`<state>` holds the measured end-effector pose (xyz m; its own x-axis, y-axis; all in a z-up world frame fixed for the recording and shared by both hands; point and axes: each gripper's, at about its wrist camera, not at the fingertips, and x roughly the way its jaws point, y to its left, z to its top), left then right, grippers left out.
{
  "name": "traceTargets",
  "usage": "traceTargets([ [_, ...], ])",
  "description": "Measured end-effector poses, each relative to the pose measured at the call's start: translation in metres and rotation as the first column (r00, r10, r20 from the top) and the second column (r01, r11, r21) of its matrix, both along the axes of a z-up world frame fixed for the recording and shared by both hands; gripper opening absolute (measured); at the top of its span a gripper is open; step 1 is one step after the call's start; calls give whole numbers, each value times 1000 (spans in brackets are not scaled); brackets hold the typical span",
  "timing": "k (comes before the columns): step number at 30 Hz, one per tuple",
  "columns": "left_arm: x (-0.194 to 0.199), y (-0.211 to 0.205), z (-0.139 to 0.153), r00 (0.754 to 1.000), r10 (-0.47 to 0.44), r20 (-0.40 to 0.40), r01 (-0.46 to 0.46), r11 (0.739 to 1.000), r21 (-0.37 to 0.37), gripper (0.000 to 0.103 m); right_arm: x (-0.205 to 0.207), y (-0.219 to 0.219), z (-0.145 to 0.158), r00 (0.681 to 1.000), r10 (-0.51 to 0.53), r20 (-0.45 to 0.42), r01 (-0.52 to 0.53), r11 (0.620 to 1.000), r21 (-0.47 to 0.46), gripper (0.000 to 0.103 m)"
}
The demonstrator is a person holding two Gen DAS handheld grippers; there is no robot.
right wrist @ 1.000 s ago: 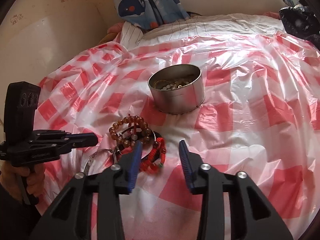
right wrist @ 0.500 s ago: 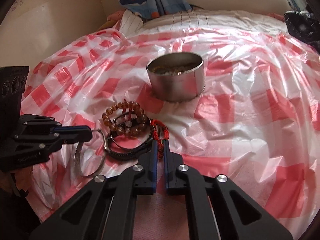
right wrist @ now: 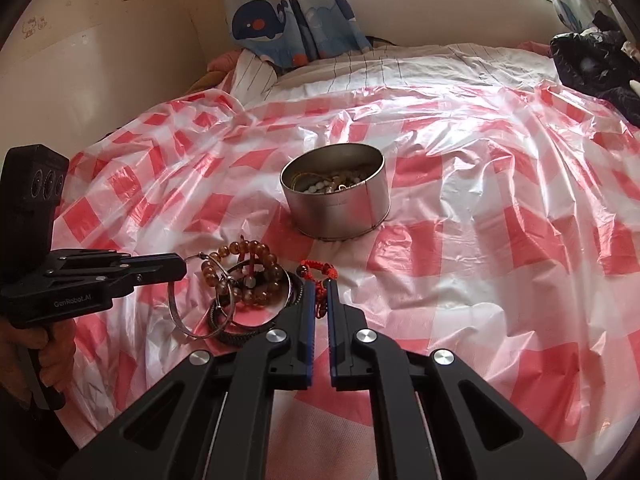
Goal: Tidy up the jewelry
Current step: 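Carry both held bracelets over the silver tin with both grippers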
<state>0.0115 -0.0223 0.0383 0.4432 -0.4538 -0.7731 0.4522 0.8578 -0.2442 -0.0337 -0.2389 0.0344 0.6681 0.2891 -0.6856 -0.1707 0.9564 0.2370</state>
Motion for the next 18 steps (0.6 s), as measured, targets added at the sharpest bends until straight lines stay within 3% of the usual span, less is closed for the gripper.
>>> traceTargets([
  [18, 6, -20, 9, 998, 28, 53, -30, 999, 25, 4, -1, -8, 13, 997, -34, 69, 31, 999, 44, 6],
])
